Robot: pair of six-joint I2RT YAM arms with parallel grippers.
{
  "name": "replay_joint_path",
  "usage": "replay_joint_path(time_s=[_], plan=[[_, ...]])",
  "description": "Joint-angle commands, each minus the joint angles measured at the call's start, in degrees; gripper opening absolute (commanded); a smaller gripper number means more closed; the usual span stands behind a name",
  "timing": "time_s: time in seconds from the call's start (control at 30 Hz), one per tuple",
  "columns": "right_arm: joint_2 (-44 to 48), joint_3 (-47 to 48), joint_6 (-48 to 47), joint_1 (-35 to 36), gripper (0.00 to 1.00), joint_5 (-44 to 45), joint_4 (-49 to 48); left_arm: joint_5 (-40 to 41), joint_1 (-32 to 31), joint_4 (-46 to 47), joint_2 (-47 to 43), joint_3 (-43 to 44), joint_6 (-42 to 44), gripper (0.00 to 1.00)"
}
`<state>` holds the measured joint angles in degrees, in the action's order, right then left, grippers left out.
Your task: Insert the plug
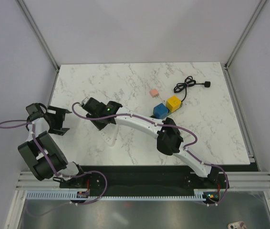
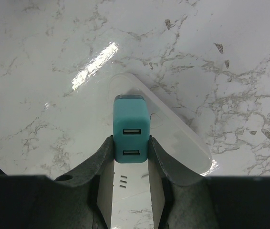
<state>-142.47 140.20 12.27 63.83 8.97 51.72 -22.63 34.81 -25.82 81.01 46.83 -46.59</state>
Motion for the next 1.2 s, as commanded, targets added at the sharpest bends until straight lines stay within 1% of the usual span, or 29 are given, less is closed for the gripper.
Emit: replay_joint_path(time_s=[0.0, 0.3, 0.6, 0.83, 1.17], plan=[[0.5, 1.2, 0.7, -0.4, 0.0, -0.4, 3.7, 0.1, 0.5, 0.2, 0.1, -0.1, 0.2, 0.99], [0.5, 0.3, -0.1, -0.3, 0.0, 2.1, 3.9, 0.0, 0.6, 0.2, 0.1, -0.2, 0.1, 0.99], [-1.0, 0.5, -0.4, -0.1, 0.0, 2.6, 4.3, 0.0, 0.7, 0.2, 0.1, -0.2, 0.0, 0.99], [-3.0, 2.9, -0.1, 2.0, 0.0, 6.5, 5.3, 0.1, 1.0, 0.2, 0.2, -0.2, -0.2, 0.99], [-5.0, 2.9, 0.4, 3.2, 0.0, 8.4, 5.5, -2.1, 5.2, 0.8, 2.4, 0.3, -3.1, 0.99]])
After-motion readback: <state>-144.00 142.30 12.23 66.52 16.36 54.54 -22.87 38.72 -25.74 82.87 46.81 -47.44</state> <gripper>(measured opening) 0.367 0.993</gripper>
